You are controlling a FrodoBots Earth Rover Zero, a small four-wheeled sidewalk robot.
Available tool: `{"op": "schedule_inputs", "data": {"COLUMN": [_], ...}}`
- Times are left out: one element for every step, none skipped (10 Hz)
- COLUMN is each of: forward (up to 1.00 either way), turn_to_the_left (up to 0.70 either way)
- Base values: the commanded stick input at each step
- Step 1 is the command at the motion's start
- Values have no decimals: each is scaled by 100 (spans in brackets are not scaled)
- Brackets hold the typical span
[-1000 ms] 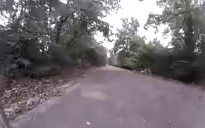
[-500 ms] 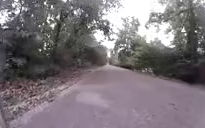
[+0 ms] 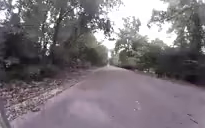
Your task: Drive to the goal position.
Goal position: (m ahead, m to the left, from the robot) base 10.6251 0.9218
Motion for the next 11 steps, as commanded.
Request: {"op": "schedule_inputs", "data": {"forward": [70, 70, 70, 70, 70, 70, 70, 70, 70, 70, 70], "turn_to_the_left": [0, 0, 0, 0, 0, 0, 0, 0, 0, 0, 0]}}
